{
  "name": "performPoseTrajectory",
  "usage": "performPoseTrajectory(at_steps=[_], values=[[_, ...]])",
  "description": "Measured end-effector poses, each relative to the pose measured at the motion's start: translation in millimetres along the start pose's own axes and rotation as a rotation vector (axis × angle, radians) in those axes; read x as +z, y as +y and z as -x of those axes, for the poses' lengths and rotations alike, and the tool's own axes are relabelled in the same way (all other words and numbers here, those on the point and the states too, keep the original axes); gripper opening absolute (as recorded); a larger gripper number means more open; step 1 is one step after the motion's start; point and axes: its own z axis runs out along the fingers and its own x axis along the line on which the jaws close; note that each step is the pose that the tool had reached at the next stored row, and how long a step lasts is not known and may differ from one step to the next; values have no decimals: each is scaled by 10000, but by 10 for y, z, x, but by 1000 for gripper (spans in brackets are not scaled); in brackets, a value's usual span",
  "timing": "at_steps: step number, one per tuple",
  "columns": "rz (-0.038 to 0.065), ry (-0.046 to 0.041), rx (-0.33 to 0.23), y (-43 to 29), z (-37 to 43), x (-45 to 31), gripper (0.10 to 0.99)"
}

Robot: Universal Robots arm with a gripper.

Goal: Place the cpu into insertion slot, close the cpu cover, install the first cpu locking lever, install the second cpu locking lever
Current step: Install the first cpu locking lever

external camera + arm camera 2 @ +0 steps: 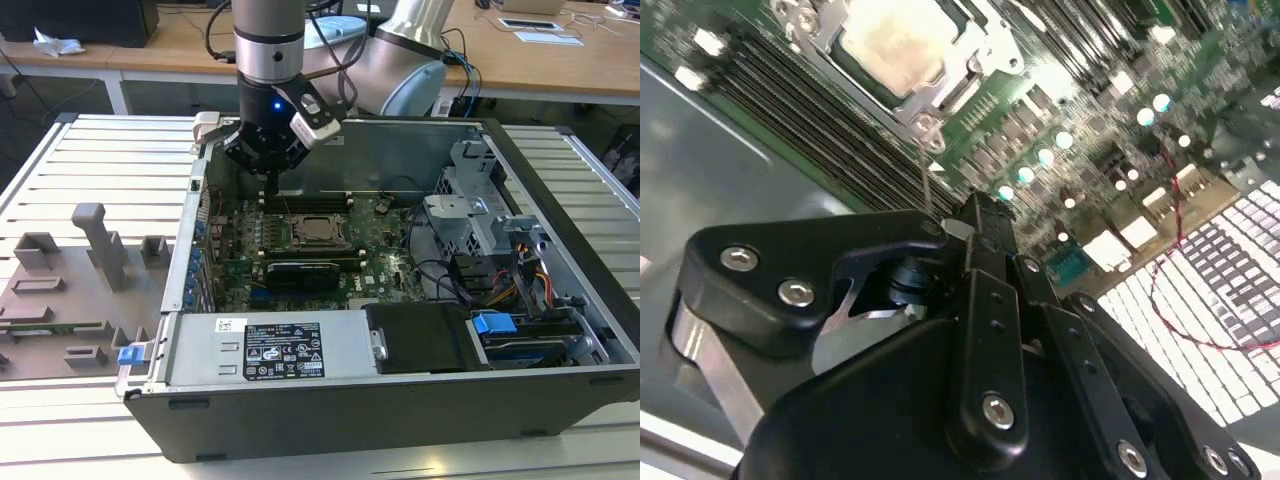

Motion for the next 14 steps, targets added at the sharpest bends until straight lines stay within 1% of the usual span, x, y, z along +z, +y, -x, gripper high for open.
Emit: performPoseTrajectory(at_steps=[2, 4, 5, 6, 9, 14], values=[[-2, 4, 2, 28, -5, 4, 106], [-1, 1, 10, 82, 8, 15, 106], [0, 1, 21, 91, 11, 19, 106], [-1, 1, 33, 96, 14, 23, 106], [0, 1, 46, 89, 67, 39, 106], [0, 4, 48, 64, 179, 52, 106]])
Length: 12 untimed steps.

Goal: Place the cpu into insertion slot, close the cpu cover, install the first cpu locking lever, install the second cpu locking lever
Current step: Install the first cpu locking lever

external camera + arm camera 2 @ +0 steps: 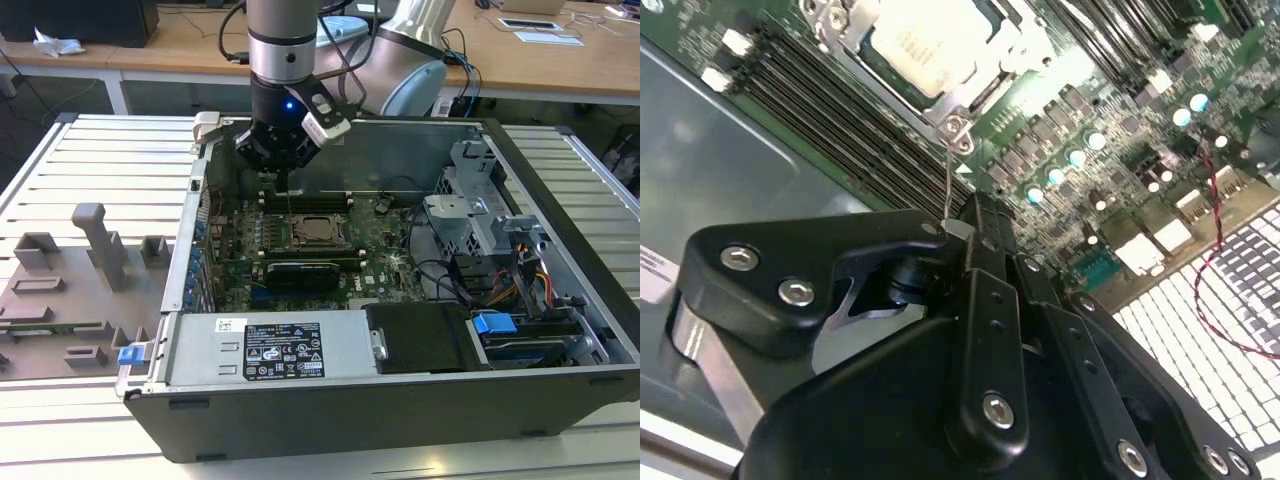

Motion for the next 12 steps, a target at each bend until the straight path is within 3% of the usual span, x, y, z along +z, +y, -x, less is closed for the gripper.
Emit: performPoseTrajectory(at_steps=[12], values=[[6, 26, 1, -70, 295, 20, 106]])
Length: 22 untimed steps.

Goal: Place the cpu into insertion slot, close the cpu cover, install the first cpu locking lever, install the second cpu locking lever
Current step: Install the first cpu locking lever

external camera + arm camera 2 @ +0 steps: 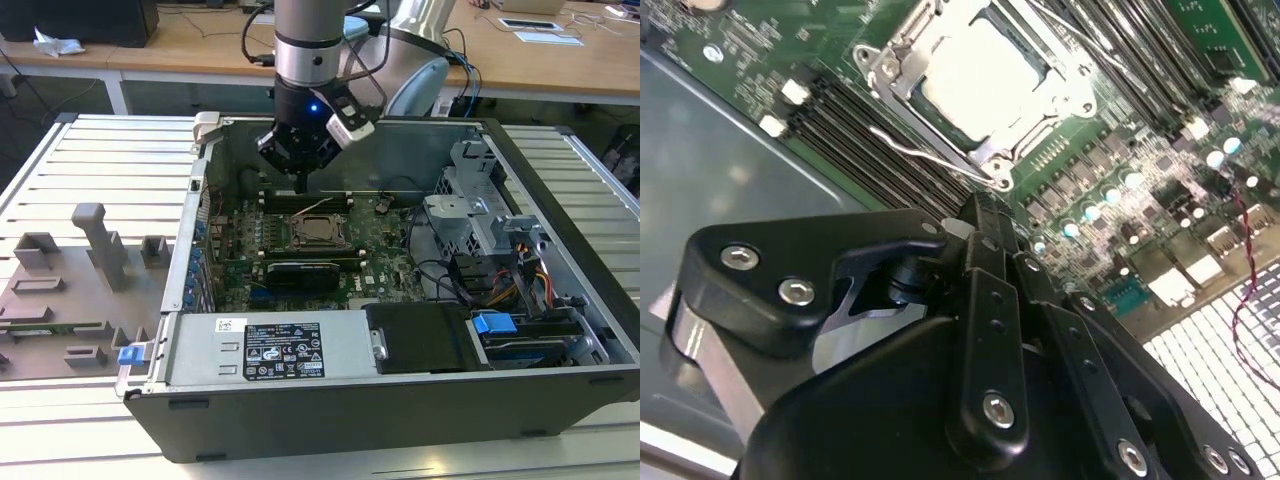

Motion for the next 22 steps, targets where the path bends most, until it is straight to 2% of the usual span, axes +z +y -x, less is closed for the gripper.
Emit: performPoseTrajectory(at_steps=[2, 5, 8, 9, 11, 16, 22], values=[[0, -2, 117, 0, 2, 4, 106], [23, -24, 962, -1, 1, 12, 106], [342, -92, 1436, 0, 2, 15, 106], [385, -101, 1489, -2, 2, 16, 106], [395, -103, 1493, -13, -1, 35, 106], [396, -98, 1492, -15, -1, 154, 106], [396, -98, 1493, -12, 0, 205, 106]])
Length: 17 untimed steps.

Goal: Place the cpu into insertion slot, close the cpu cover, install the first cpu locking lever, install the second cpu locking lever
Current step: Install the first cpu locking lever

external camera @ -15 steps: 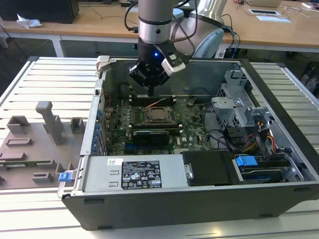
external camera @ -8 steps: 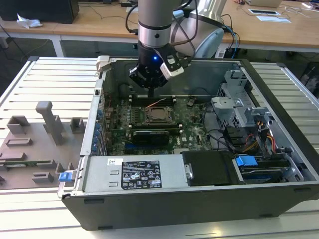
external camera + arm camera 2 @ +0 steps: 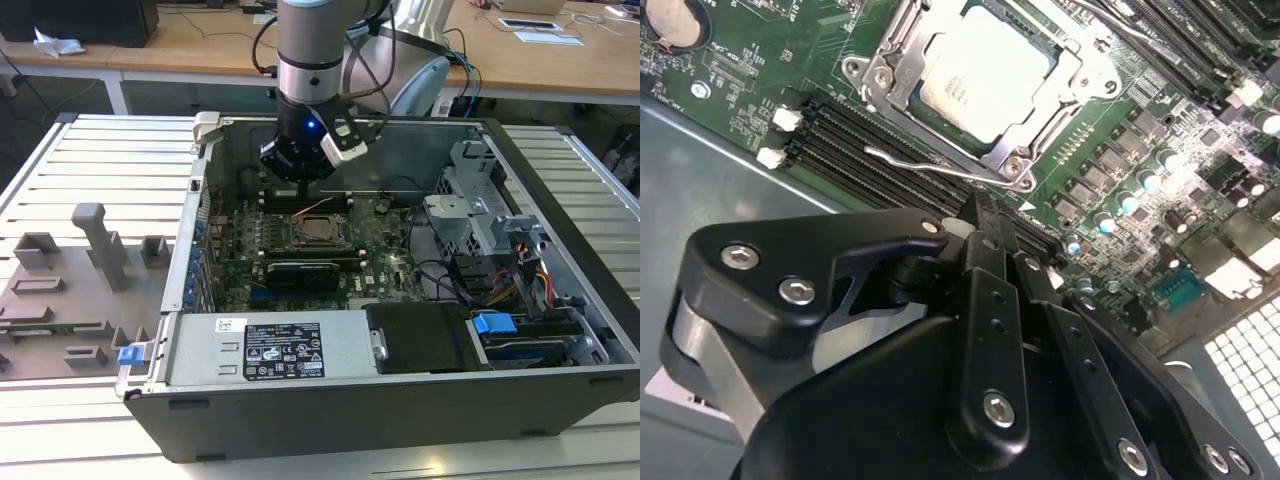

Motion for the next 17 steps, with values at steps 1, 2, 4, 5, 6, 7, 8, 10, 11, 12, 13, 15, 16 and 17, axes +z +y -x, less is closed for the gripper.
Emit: performPoseTrajectory(at_steps=[1, 2, 4, 5, 6, 7, 8, 10, 11, 12, 13, 15, 16, 17], values=[[0, -1, 0, 0, 0, 7, 106], [0, 0, 0, -1, 0, 16, 106], [1, 0, 0, -2, 0, 33, 106], [0, 1, 0, -3, 0, 48, 106], [0, 1, 0, -4, 0, 67, 106], [0, 0, 0, -5, 0, 86, 106], [0, 0, 0, -5, 0, 108, 106], [0, 0, 0, -6, 0, 135, 106], [0, 0, 0, -7, 0, 143, 106], [0, 1, 0, -7, 0, 157, 106], [0, 0, 0, -8, 0, 162, 106], [0, 0, 0, -8, -1, 171, 106], [0, 1, 0, -8, -1, 174, 106], [0, 0, 2, -8, 0, 180, 106]])
